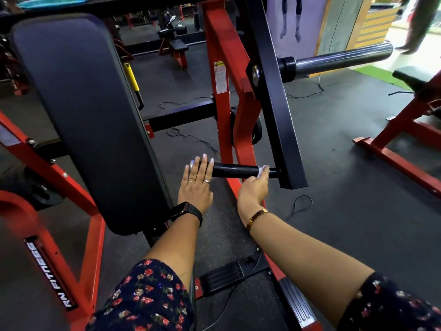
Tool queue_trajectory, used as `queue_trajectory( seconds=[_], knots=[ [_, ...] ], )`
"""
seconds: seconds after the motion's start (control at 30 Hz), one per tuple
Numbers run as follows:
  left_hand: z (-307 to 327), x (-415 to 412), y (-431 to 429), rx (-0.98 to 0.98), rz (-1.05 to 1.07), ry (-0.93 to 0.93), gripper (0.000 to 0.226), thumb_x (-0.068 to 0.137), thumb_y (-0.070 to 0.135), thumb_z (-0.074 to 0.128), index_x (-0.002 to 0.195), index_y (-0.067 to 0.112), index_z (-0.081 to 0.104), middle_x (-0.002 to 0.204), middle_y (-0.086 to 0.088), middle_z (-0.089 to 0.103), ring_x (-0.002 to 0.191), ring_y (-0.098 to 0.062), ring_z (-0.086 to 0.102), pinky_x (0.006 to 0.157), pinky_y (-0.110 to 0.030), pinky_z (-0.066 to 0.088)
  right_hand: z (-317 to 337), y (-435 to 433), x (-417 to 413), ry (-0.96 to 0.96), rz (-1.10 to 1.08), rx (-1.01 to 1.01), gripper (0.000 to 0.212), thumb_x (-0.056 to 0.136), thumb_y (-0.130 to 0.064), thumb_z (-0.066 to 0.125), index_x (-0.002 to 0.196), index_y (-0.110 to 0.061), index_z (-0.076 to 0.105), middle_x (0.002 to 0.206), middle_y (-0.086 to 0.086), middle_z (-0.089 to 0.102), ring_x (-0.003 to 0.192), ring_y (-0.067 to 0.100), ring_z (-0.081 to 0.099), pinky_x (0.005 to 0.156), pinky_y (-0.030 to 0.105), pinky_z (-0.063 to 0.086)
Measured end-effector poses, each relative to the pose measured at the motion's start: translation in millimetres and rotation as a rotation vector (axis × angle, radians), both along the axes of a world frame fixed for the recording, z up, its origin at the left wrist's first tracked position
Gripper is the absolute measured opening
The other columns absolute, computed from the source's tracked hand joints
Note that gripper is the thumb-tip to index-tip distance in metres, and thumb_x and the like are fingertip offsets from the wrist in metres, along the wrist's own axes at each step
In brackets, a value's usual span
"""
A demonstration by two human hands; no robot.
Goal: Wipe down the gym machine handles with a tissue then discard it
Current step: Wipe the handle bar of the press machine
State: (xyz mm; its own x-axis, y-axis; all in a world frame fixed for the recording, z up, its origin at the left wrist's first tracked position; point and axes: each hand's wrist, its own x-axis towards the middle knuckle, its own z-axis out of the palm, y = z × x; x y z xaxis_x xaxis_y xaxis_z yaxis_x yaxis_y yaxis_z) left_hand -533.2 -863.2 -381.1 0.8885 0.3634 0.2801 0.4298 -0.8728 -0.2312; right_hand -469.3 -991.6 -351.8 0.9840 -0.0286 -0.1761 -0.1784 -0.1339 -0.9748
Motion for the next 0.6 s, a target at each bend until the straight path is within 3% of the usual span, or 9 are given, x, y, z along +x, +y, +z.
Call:
queue_trajectory(
  seconds=[0.07, 0.13, 0.23, 0.37, 0.5, 0.6],
  knots=[
    [1.1, -0.9, -1.0, -0.013, 0.019, 0.012, 0.107, 0.068, 0.023, 0.069, 0.153, 0.015, 0.003, 0.16, -0.006, 0.002, 0.149, -0.023, 0.0, 0.119, -0.039, -0.014, -20.5, 5.1, -1.8, -0.192, 0.12, -0.204, 0.064, 0.095, 0.003, 0.038, 0.152, -0.009, 0.014, 0.155, 0.019, 0.023, 0.142, 0.035, 0.022, 0.117, 0.042, 0.02],
    [1.9, -2.6, -1.3, -0.02, 0.024, 0.033, 0.105, 0.075, 0.024, 0.065, 0.154, 0.017, -0.004, 0.16, -0.005, -0.007, 0.148, -0.021, -0.01, 0.116, -0.039, -0.02, -39.7, 6.5, 3.9, -0.284, 0.283, -0.474, 0.072, 0.091, 0.012, 0.033, 0.152, -0.006, -0.001, 0.16, 0.015, -0.001, 0.148, 0.029, -0.003, 0.118, 0.04, 0.001],
    [5.3, -1.6, 3.1, 0.02, 0.047, 0.027, 0.098, 0.082, 0.026, 0.06, 0.152, 0.016, -0.009, 0.157, -0.003, -0.019, 0.143, -0.017, -0.021, 0.112, -0.039, -0.028, -47.7, 10.1, -4.4, -0.437, 0.381, -0.715, 0.079, 0.087, 0.017, 0.031, 0.149, -0.003, -0.012, 0.158, 0.017, -0.015, 0.146, 0.028, -0.015, 0.116, 0.041, -0.009],
    [17.0, 0.4, 7.4, -0.005, 0.072, 0.01, 0.1, 0.087, 0.028, 0.058, 0.148, 0.013, -0.019, 0.155, -0.004, -0.026, 0.142, -0.017, -0.027, 0.11, -0.038, -0.03, -36.6, 31.0, -17.5, -0.585, 0.501, -0.653, 0.082, 0.083, 0.021, 0.031, 0.149, -0.004, -0.011, 0.158, 0.016, -0.014, 0.137, 0.021, -0.025, 0.115, 0.04, -0.014],
    [15.0, -4.8, 7.3, 0.047, 0.106, 0.002, 0.099, 0.093, 0.036, 0.044, 0.141, 0.006, -0.037, 0.153, -0.01, -0.035, 0.141, -0.025, -0.032, 0.11, -0.042, -0.03, -29.0, 51.5, -24.9, -0.724, 0.714, -0.669, 0.072, 0.095, 0.006, 0.036, 0.15, -0.007, -0.008, 0.159, 0.009, -0.014, 0.136, 0.014, -0.027, 0.117, 0.039, -0.014],
    [14.5, -6.2, 6.3, -0.077, 0.094, -0.024, 0.106, 0.091, 0.034, 0.053, 0.141, 0.009, -0.037, 0.149, -0.008, -0.043, 0.137, -0.019, -0.041, 0.11, -0.036, -0.031, -36.2, 33.2, -13.6, -0.882, 0.76, -0.703, 0.081, 0.087, 0.016, 0.035, 0.149, -0.01, -0.009, 0.159, 0.006, -0.012, 0.139, 0.016, -0.023, 0.117, 0.039, -0.014]
  ],
)
